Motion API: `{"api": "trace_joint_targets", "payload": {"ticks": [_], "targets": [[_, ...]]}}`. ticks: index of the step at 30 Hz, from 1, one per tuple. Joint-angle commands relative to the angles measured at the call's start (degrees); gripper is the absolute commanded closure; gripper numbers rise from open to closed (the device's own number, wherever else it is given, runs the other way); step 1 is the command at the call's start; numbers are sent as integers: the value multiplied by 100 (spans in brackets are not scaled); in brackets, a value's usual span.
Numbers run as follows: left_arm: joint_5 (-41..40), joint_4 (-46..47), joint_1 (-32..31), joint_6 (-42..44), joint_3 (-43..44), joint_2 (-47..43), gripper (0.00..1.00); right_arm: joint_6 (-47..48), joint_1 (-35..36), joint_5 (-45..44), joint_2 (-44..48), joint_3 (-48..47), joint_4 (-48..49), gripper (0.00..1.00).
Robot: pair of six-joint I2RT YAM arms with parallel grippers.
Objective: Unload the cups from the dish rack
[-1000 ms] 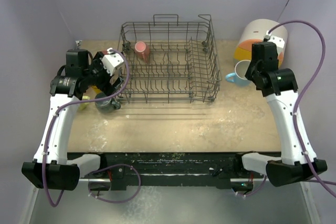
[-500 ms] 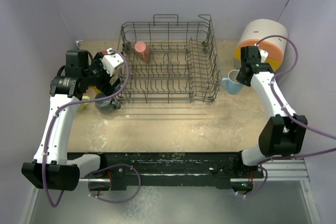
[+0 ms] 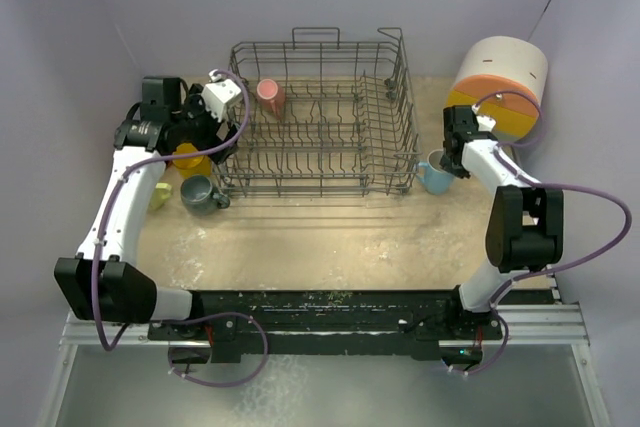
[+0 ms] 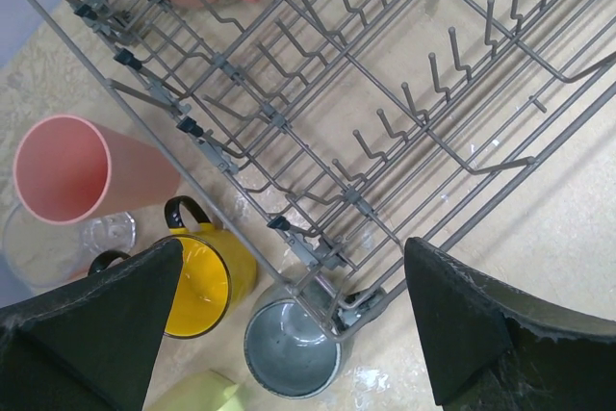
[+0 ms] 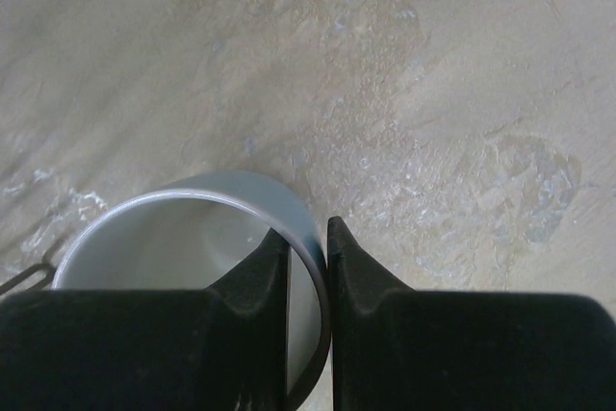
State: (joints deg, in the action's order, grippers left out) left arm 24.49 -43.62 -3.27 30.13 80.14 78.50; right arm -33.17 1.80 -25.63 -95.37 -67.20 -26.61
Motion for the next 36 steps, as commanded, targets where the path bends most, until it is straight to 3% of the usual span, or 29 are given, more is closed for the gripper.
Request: {"api": "trace_joint_targets", "payload": {"ticks": [1,11,14,16,18,22,27,31,36], "targets": [[-57,326,28,-49,-13,-300,1,-316,-22,-368,72,9,681,100],[-138,142,28,151,-85,-511,1,-409,-19,-429,582,545,1101,100],[-138,102,28,128,-78,-496,1,-331,-19,-414,693,581,1075,87],[-102,98,28,87,-77,-476,1,-303,-14,-327,854,601,1053,69],[-73,134,28,32,-78,-449,1,-310,-13,-192,1072,615,1036,59],[0,301,28,-81,-9,-271,1,-327,-5,-67,1550,601,892,46],[105,540,-1,-349,453,285,1,-422,-5,-337,2311,156,365,43],[44,720,-166,-621,1139,1096,0,-228,85,-26,2907,-315,541,31],[-201,755,-452,-895,2538,2665,1,-22,685,111,2866,-898,414,14]]}}
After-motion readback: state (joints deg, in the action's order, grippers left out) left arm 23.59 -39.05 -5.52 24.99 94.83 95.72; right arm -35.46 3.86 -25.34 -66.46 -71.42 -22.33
